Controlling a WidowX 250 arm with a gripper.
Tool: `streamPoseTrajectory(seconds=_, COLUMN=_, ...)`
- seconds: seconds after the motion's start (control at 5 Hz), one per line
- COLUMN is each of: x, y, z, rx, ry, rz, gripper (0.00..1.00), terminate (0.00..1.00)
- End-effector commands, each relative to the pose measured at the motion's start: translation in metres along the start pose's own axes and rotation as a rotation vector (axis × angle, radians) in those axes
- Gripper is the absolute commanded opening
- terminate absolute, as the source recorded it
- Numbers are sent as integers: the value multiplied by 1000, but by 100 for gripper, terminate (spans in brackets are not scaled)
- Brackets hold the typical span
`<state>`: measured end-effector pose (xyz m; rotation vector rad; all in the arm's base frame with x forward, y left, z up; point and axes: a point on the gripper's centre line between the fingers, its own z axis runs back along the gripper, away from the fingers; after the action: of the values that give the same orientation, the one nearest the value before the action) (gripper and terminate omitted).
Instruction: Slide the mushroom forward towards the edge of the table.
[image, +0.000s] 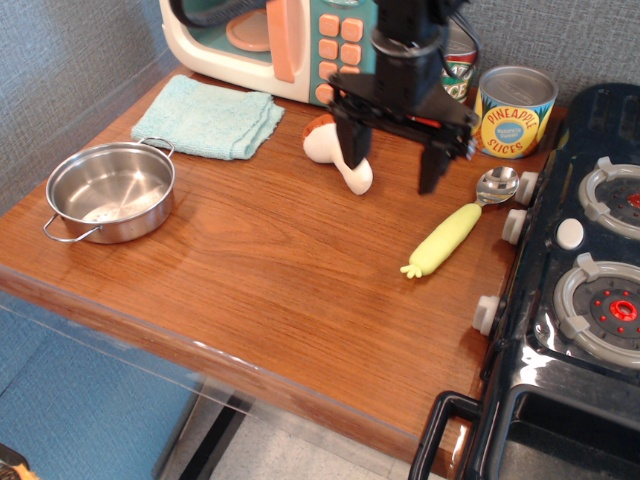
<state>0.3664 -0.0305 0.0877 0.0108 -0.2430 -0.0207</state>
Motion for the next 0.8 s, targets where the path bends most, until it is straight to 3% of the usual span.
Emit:
streamPoseTrajectory(seconds=0.0, x=37, y=61, z=9, rx=53, ry=-70, rz=160, gripper=100, terminate=0)
streamPoseTrajectory(seconds=0.2, x=46, y=82, z=1, rx=72, ry=-57, rz=214, gripper=100, terminate=0)
streamPoseTrajectory(seconds=0.6, x=57, y=85, z=-23, rx=51, ry=-31, rz=262, gripper=100, terminate=0)
